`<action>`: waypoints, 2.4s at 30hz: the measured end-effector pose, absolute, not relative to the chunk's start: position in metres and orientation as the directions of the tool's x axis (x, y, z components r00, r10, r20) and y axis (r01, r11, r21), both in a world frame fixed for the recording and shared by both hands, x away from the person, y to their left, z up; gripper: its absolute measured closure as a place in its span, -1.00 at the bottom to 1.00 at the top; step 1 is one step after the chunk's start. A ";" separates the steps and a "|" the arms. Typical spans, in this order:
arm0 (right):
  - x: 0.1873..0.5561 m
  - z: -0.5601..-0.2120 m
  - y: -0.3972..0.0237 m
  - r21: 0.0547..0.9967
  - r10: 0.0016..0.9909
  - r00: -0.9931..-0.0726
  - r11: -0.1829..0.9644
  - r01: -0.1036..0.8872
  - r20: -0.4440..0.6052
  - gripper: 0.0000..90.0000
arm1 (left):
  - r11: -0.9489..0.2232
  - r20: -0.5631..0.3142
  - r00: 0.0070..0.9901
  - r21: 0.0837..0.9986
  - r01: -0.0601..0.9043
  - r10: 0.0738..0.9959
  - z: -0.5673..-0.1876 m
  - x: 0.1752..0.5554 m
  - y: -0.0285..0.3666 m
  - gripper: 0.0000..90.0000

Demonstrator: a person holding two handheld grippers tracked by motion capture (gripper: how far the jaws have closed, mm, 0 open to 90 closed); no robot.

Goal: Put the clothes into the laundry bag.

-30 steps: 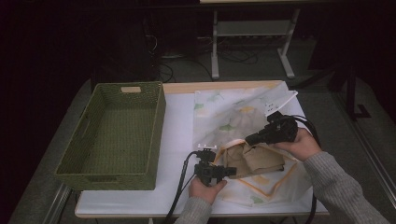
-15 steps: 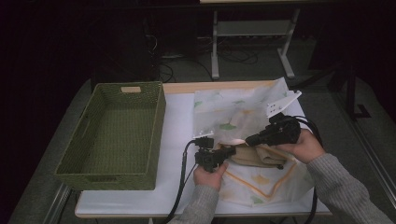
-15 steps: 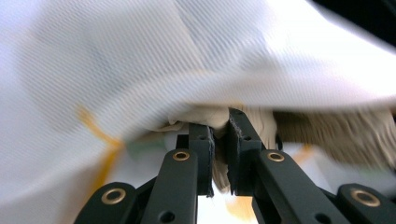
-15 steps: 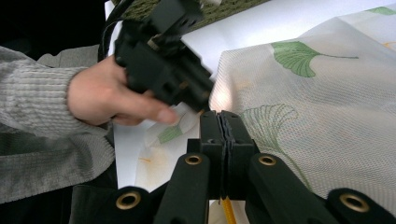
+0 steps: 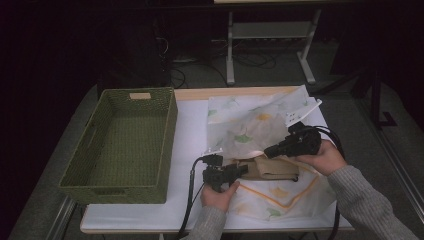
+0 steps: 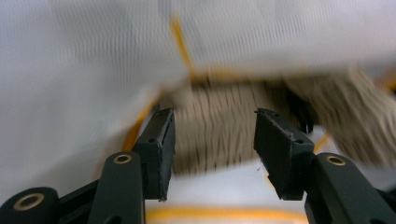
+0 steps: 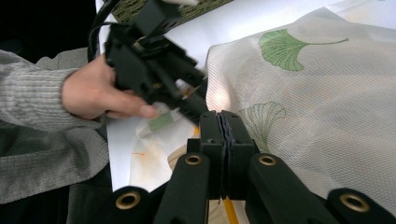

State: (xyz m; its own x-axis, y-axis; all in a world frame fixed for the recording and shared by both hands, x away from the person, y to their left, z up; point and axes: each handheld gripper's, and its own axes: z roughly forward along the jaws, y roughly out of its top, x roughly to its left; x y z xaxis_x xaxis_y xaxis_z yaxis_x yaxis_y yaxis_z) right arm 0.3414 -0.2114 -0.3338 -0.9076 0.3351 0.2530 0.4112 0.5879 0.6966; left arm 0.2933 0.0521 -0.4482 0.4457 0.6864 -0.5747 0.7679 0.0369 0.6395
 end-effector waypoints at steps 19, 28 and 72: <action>0.344 -0.343 -0.215 0.687 0.360 -0.899 0.588 0.426 0.249 0.95 | 0.089 -0.758 0.468 0.562 0.822 0.454 -0.432 0.290 0.019 0.17; 0.335 -0.336 -0.210 0.700 0.345 -0.910 0.591 0.401 0.230 0.95 | 0.151 -0.693 0.436 0.613 0.775 0.574 -0.445 0.309 0.008 0.82; 0.327 -0.351 -0.235 0.702 0.369 -0.891 0.559 0.441 0.265 0.95 | 0.039 -0.630 0.314 0.480 0.876 0.710 -0.452 0.267 0.094 -0.19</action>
